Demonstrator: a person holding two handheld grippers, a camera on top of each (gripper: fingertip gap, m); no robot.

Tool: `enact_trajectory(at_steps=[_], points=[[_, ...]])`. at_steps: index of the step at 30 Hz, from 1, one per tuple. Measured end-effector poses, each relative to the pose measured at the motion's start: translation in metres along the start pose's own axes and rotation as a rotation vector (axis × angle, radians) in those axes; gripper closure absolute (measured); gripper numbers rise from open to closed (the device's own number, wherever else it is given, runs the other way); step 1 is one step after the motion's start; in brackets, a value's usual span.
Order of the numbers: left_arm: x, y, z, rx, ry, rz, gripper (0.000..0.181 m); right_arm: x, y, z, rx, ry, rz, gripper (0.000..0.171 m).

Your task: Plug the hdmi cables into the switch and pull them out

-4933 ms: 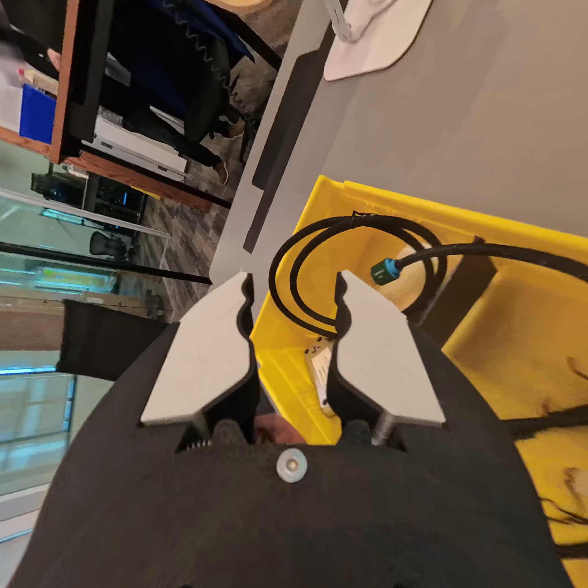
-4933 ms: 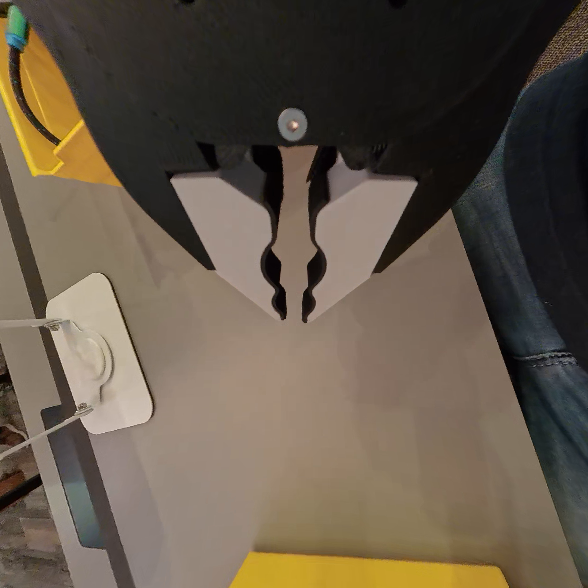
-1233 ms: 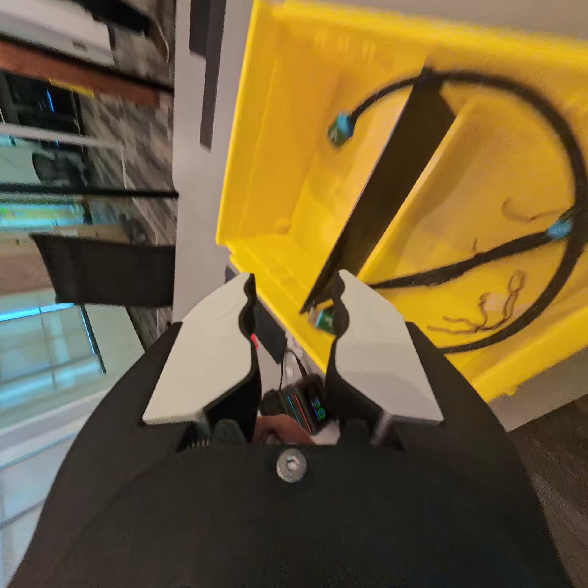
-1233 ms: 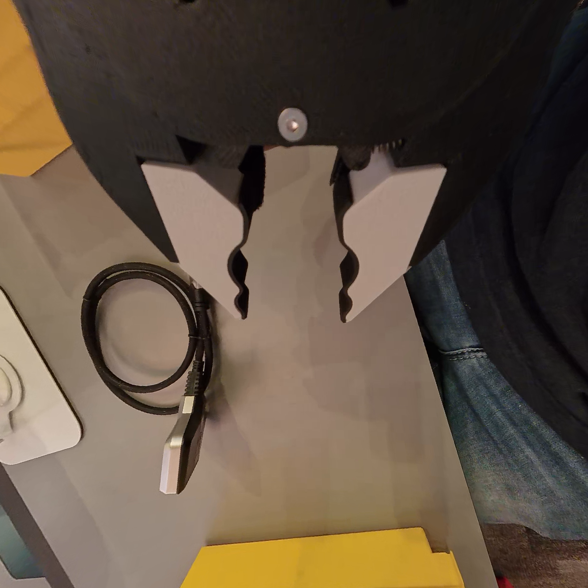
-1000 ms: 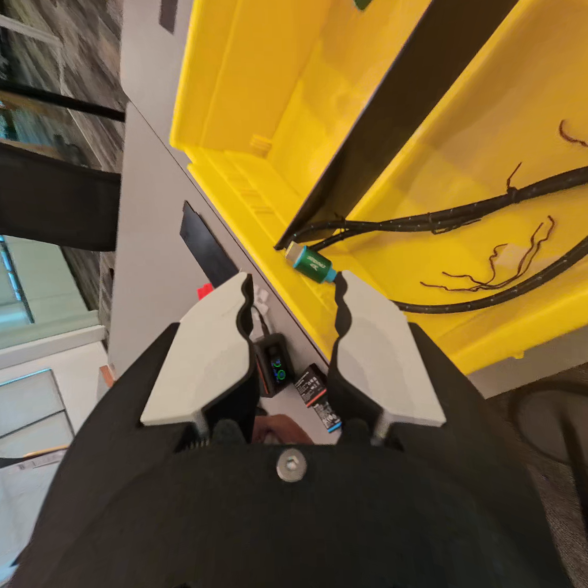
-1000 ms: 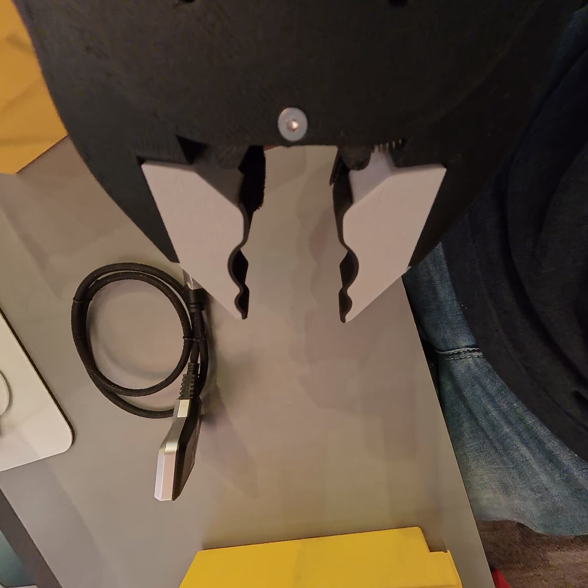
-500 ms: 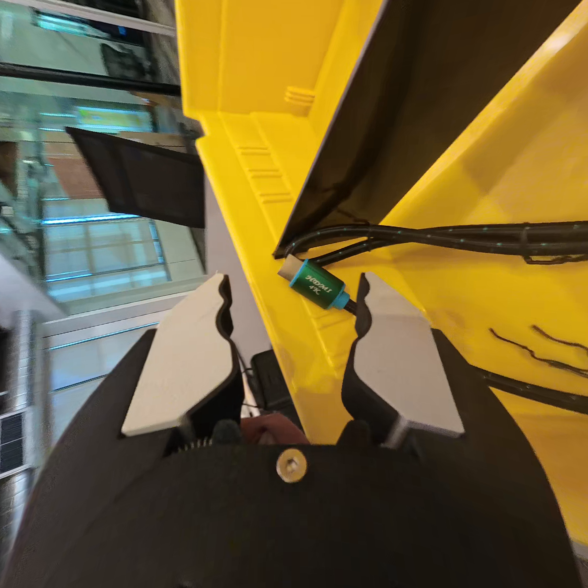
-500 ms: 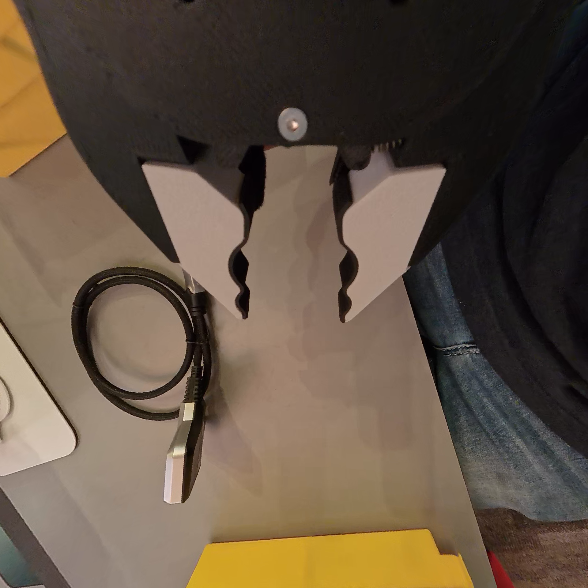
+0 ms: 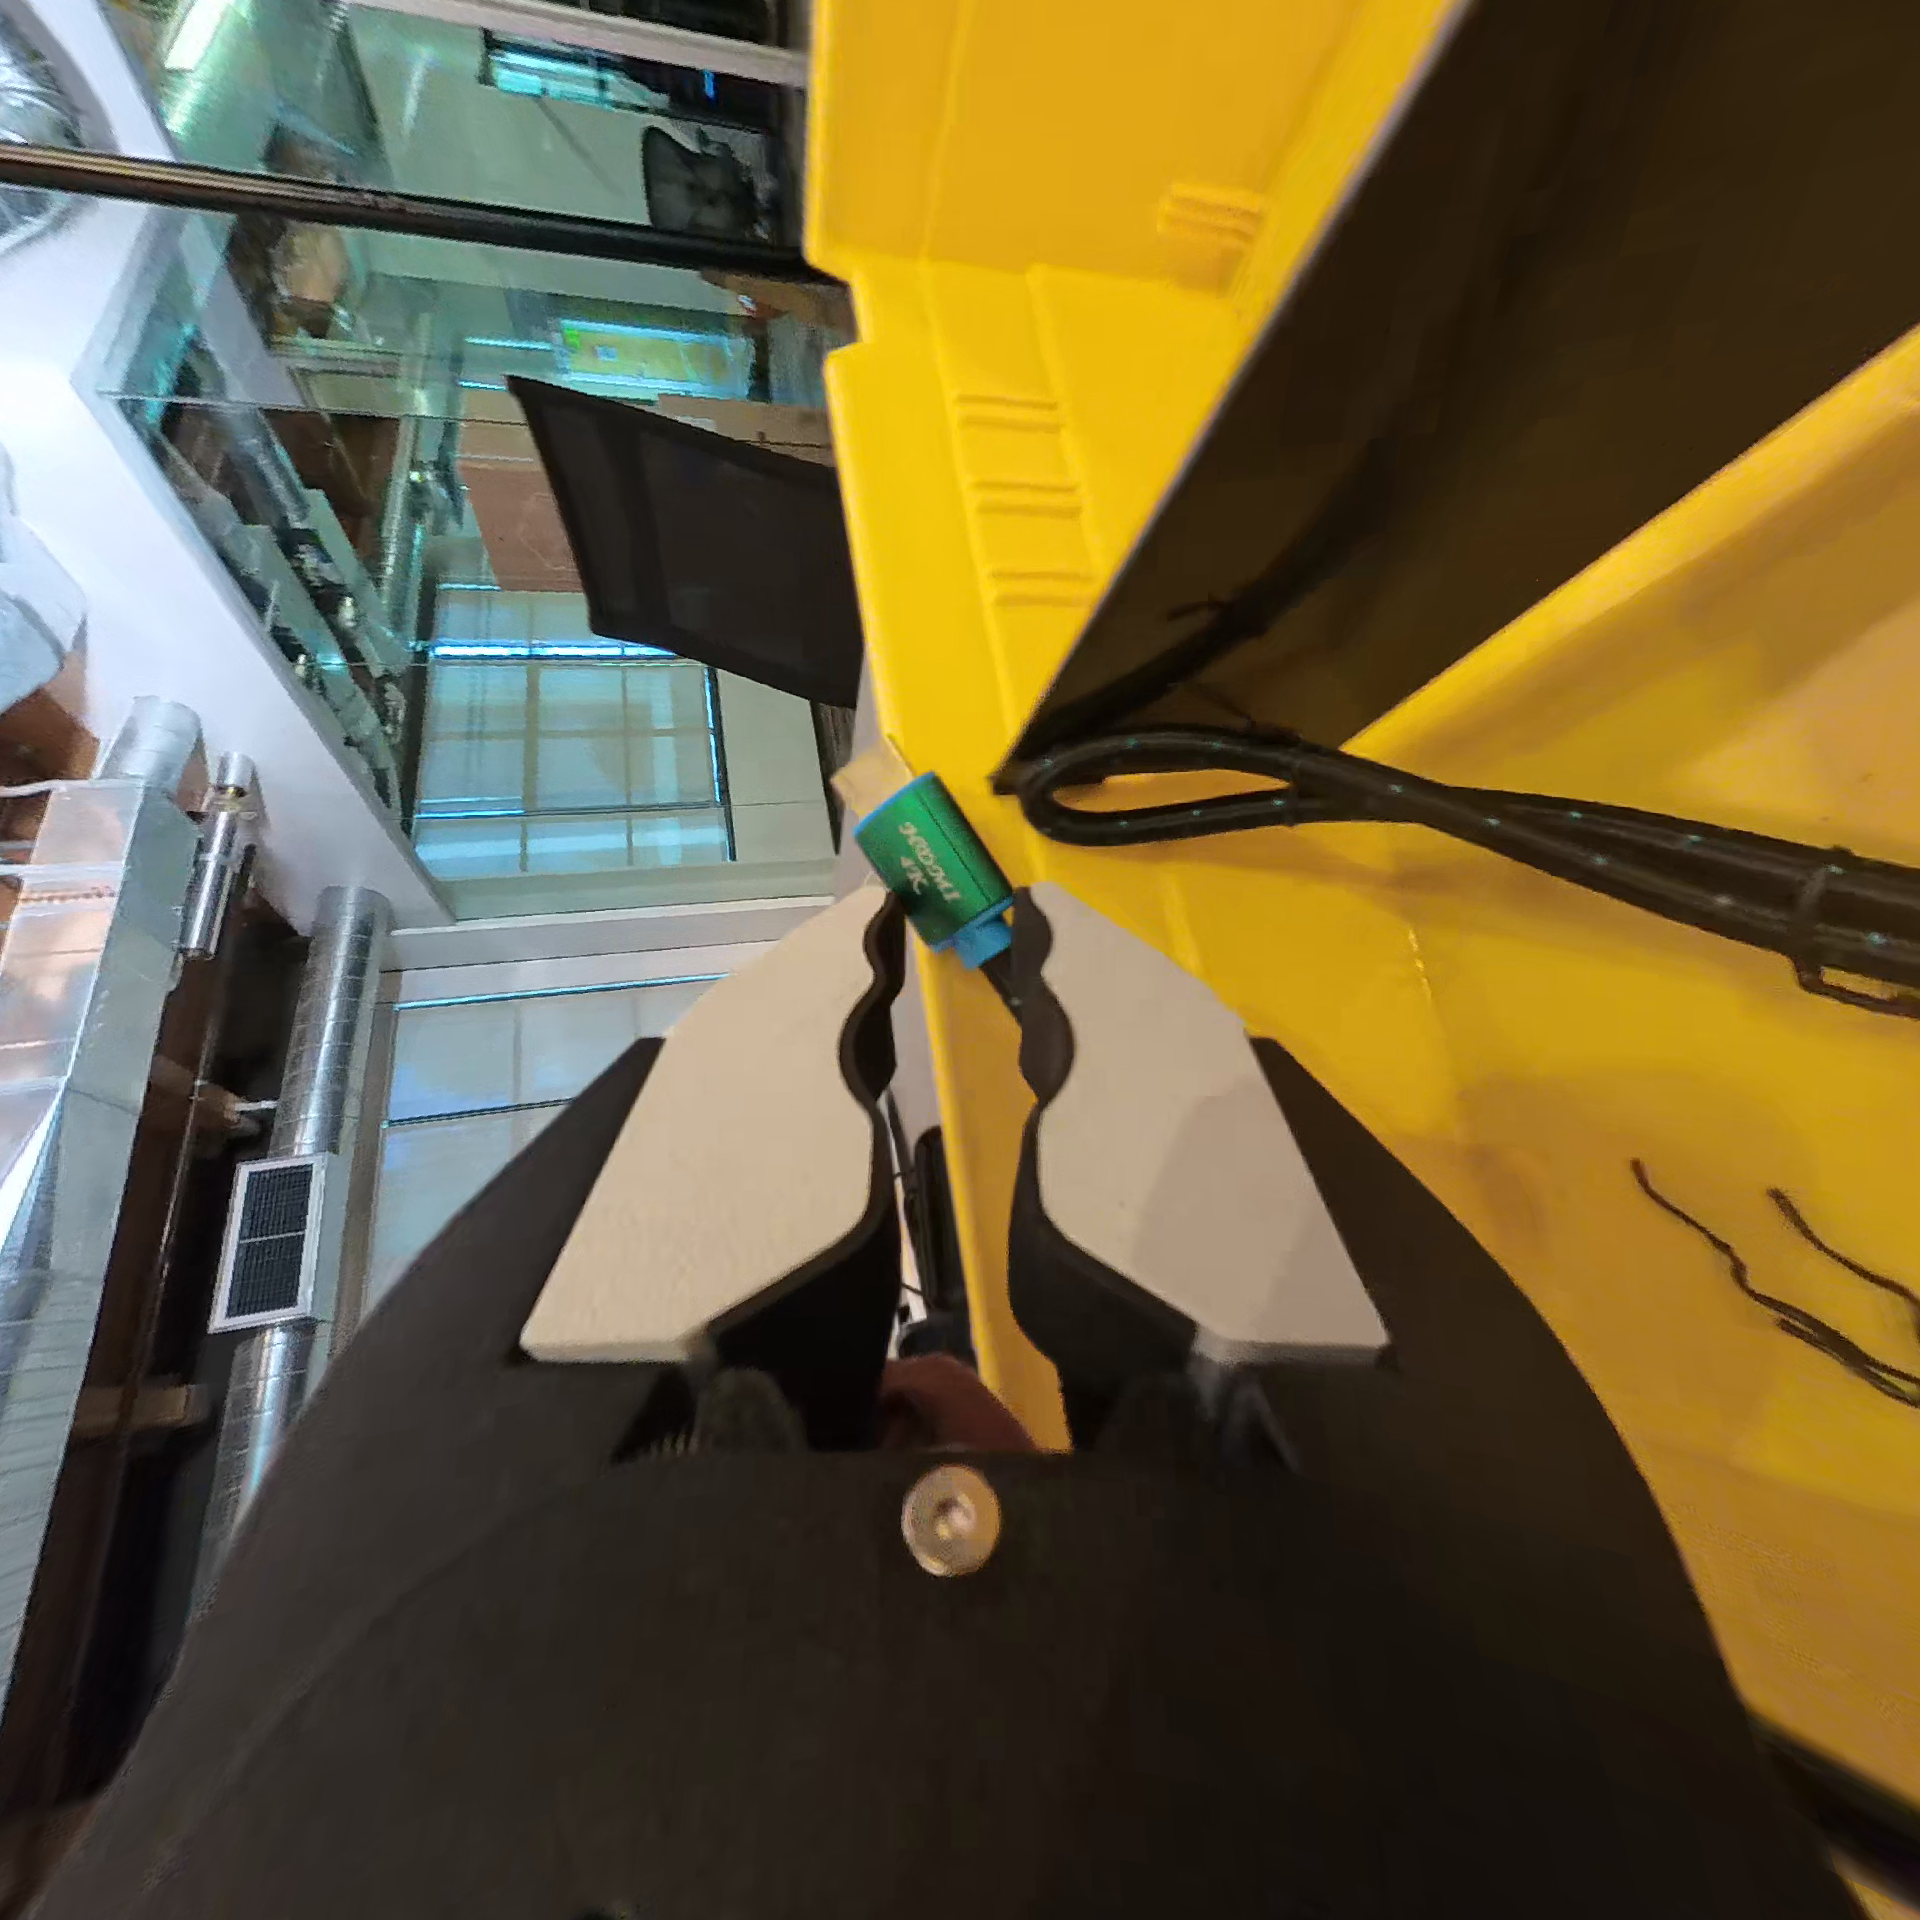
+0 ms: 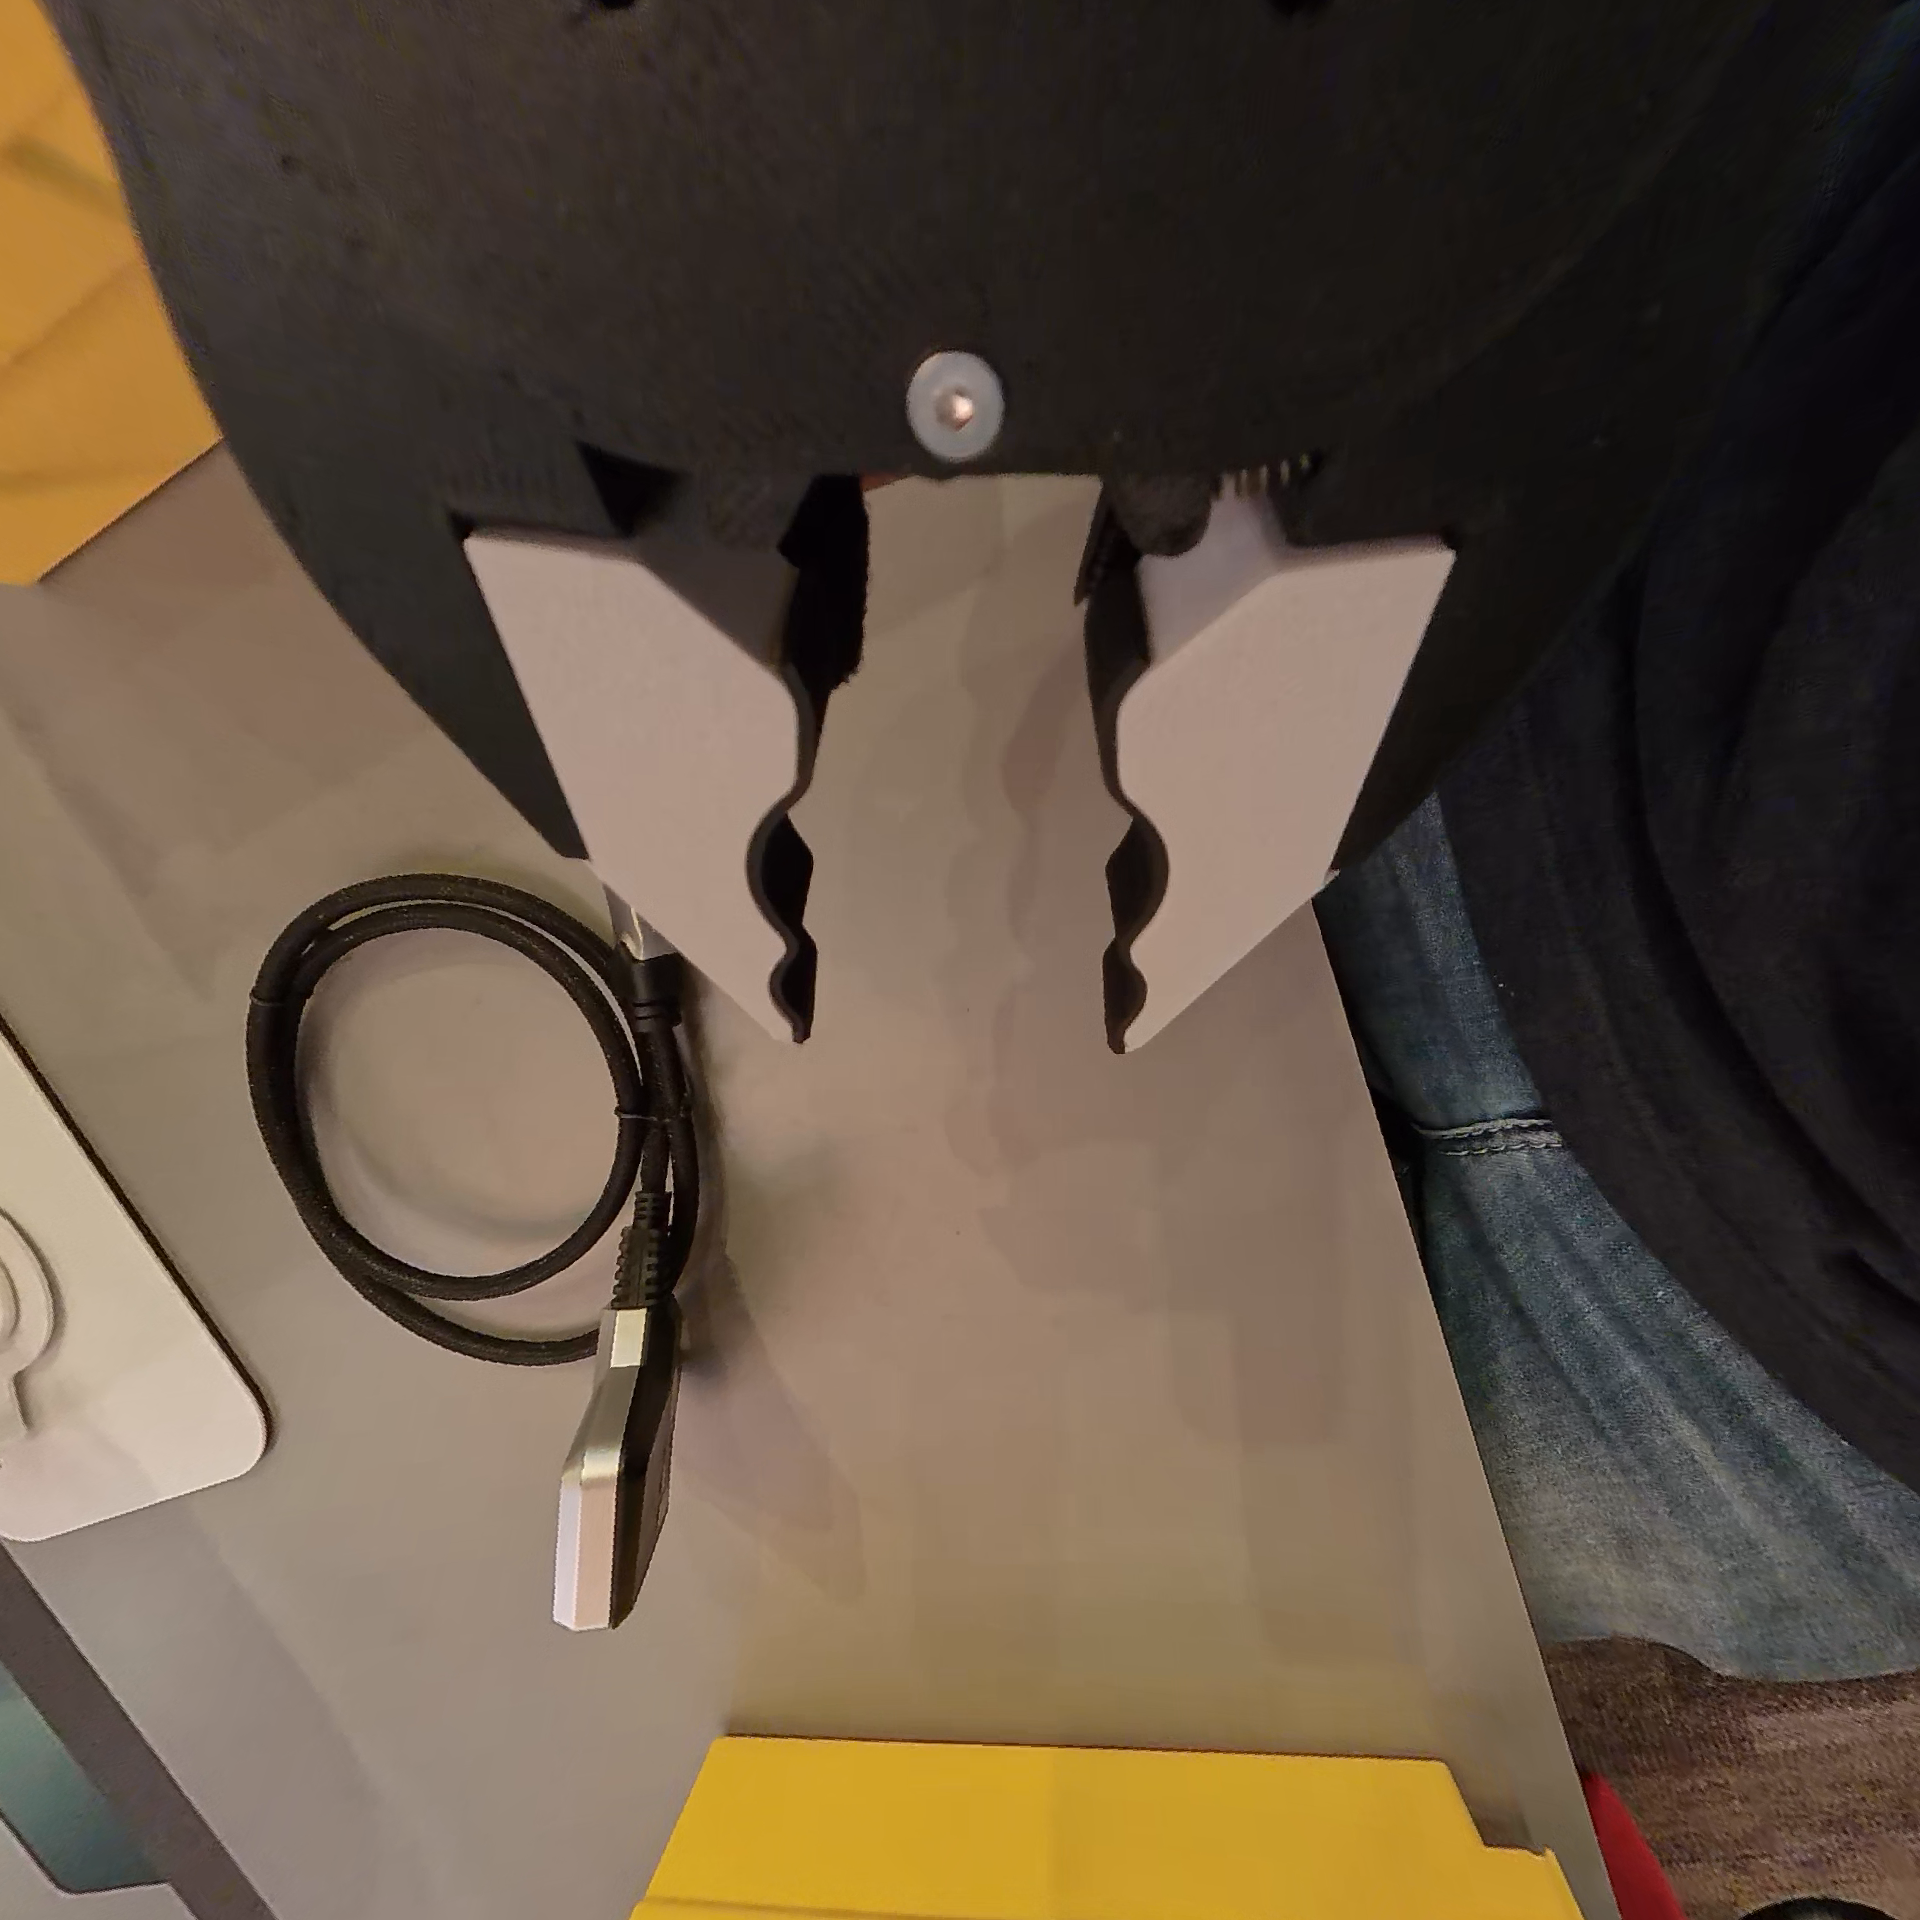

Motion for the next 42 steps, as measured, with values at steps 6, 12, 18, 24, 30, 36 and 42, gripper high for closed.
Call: enact_trajectory(at_steps=[6, 12, 18, 24, 30, 36, 42], points=[[-0.014, -0.012, 0.035, -0.061, -0.132, -0.099, 0.166, 0.001, -0.002, 0.002, -0.006, -0.006, -0.003, 0.116], [-0.037, -0.031, 0.081, -0.102, -0.268, -0.237, 0.166, -0.001, -0.009, 0.000, -0.019, 0.007, -0.007, 0.117], [-0.064, -0.056, 0.131, -0.115, -0.388, -0.362, 0.166, -0.003, -0.016, -0.001, -0.031, 0.026, -0.019, 0.117], [-0.097, -0.100, 0.173, -0.136, -0.460, -0.528, 0.168, -0.012, -0.034, -0.010, -0.052, 0.072, -0.066, 0.116], [-0.133, -0.160, 0.187, -0.148, -0.451, -0.698, 0.172, -0.023, -0.043, -0.024, -0.044, 0.124, -0.093, 0.117], [-0.147, -0.229, 0.143, -0.115, -0.325, -0.834, 0.174, -0.020, -0.040, -0.026, -0.035, 0.125, -0.075, 0.116], [-0.150, -0.273, 0.113, -0.127, -0.250, -0.930, 0.181, -0.017, -0.042, -0.029, -0.044, 0.127, -0.064, 0.116]])
Point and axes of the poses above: each gripper's, where its closed fingertips meet, x out along the fingers, y out of its underside, z = x × y across the jaws, the point moved 1 cm from there along -x, back along the fingers, and after that the axes turned 1 degree about -z, right-handed, at the moved point
